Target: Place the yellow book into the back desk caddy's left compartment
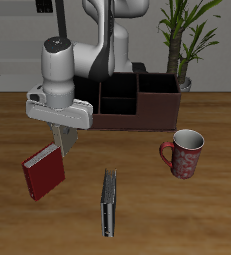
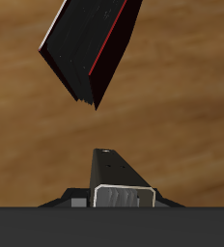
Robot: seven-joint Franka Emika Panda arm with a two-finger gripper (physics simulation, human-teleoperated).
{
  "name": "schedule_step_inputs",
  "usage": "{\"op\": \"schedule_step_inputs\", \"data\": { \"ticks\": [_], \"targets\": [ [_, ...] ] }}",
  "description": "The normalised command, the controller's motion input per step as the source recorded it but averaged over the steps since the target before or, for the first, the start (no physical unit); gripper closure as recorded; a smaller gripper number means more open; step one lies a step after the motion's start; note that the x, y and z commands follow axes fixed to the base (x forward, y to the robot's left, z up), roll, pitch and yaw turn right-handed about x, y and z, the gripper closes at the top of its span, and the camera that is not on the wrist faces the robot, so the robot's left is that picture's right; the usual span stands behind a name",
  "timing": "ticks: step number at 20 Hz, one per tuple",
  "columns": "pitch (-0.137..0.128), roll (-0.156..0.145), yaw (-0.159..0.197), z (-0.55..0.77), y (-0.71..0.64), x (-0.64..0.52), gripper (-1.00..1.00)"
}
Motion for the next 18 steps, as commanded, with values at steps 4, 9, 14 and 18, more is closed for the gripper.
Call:
{"op": "schedule_step_inputs", "data": {
  "ticks": [4, 9, 14, 18],
  "targets": [
    [-0.039, 0.003, 0.022, 0.58, 0.15, -0.09, 1.0],
    [-0.061, 0.0, 0.061, 0.68, 0.23, -0.13, 1.0],
    [-0.058, 0.008, 0.013, 0.68, 0.25, -0.24, 1.0],
    [0.007, -0.047, -0.019, 0.51, 0.15, -0.31, 1.0]
  ]
}}
